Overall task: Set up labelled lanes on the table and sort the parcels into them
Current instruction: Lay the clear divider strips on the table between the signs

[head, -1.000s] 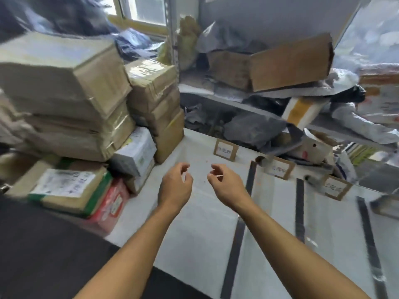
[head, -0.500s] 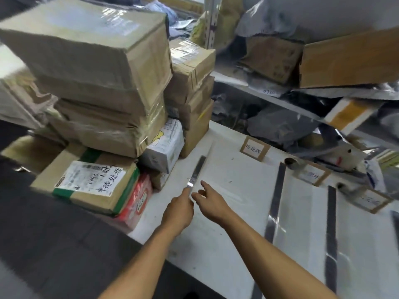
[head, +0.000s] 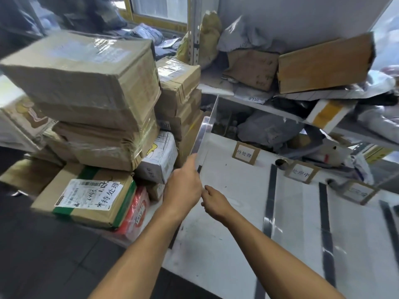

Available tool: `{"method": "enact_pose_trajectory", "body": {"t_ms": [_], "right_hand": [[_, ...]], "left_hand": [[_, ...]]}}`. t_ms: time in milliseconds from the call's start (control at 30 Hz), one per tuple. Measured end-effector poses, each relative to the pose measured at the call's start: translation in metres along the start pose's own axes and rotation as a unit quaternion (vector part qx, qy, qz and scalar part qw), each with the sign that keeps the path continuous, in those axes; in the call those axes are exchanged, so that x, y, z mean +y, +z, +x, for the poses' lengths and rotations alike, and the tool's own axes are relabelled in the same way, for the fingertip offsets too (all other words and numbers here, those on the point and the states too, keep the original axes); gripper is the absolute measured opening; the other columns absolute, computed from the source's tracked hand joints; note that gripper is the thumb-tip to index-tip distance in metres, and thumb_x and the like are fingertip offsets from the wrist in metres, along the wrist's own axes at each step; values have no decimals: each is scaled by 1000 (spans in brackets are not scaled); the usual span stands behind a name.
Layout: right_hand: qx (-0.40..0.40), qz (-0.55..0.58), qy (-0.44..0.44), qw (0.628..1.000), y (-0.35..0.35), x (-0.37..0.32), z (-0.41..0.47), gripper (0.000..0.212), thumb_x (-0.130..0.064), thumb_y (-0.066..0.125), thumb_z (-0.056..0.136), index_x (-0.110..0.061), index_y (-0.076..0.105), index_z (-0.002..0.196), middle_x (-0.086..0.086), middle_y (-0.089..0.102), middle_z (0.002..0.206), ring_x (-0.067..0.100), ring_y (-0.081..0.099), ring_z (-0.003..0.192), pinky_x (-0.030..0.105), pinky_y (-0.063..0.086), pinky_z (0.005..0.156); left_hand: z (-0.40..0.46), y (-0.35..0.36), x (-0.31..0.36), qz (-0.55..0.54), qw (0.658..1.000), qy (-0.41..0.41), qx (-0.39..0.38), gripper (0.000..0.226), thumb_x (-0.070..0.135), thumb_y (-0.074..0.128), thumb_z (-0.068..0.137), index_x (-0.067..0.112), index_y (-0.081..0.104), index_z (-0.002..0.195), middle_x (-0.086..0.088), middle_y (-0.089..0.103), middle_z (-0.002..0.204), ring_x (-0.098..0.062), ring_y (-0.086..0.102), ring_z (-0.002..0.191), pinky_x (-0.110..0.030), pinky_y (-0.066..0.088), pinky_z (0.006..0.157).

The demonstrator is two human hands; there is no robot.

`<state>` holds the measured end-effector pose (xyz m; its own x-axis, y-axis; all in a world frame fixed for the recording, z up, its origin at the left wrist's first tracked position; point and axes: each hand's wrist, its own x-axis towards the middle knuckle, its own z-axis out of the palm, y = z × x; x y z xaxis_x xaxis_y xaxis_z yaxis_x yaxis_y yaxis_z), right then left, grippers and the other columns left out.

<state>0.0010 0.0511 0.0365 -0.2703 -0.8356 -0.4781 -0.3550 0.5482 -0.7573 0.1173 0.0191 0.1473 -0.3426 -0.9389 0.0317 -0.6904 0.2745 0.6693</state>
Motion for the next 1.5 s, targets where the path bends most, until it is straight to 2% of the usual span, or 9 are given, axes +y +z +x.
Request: {"method": "enact_pose_trajectory", "body": {"t_ms": [167,300,433,600,700,767,933,1200,1500], "right_hand": [[196,105,-82,971,-91,-20,-29,38,-50,31,101,-25,57,114,-5,61,110,22,60,110,44,48,95],[276,156,-108,942,-188,-16,-58,38,-54,34,102,-28,54,122,-6,60,117,22,58,114,51,49,100],[262,194,-82,942,-266,21,-99,62,-63,42,93,-29,42,145,0,53,138,28,57,121,56,55,92],[327,205,-75,919,-351,110,-158,53,-47,51,98,-34,40,148,3,51,142,21,55,121,38,54,84],[359,215,-70,905,-408,166,-198,46,-38,49,102,-35,42,147,2,48,145,23,52,125,33,55,76],[371,209,-64,903,-448,201,-226,46,-38,48,100,-37,42,146,5,46,145,26,49,128,44,59,81],[392,188,-16,901,-542,290,-279,43,-34,43,102,-34,43,145,4,46,147,30,48,132,62,50,98],[360,159,80,916,-612,430,-283,43,-29,33,106,-30,42,148,6,44,151,33,44,135,62,43,107],[306,146,148,929,-617,519,-237,46,-26,29,106,-22,43,150,5,42,155,28,40,139,48,35,116]], "left_hand": [[0,19,68,-27,998,52,-19,44,18,38,105,28,36,148,-7,66,106,-17,56,82,-31,43,67],[-10,65,128,-71,991,97,-52,38,23,36,106,31,39,143,1,61,99,-6,46,64,-17,32,53],[-38,128,196,-122,978,138,-98,42,24,39,104,35,33,144,-2,67,113,-13,57,84,-31,51,73],[-91,213,284,-213,943,170,-192,44,32,35,103,40,30,146,0,61,134,-14,60,107,-25,43,80],[-123,263,344,-241,917,159,-274,49,28,39,101,39,30,148,4,62,125,6,61,90,-21,46,73],[-143,295,384,-273,892,149,-328,50,23,42,101,43,30,145,7,61,118,15,60,75,-13,48,60],[-191,381,478,-333,836,84,-428,64,8,47,93,45,30,143,1,57,128,2,61,71,-21,51,61],[-240,521,547,-301,818,-11,-490,77,3,49,97,44,17,152,-5,41,151,-25,46,132,-46,49,103],[-240,623,534,-279,805,-105,-513,78,4,51,94,46,20,151,17,54,111,-10,61,85,-38,53,77]]}}
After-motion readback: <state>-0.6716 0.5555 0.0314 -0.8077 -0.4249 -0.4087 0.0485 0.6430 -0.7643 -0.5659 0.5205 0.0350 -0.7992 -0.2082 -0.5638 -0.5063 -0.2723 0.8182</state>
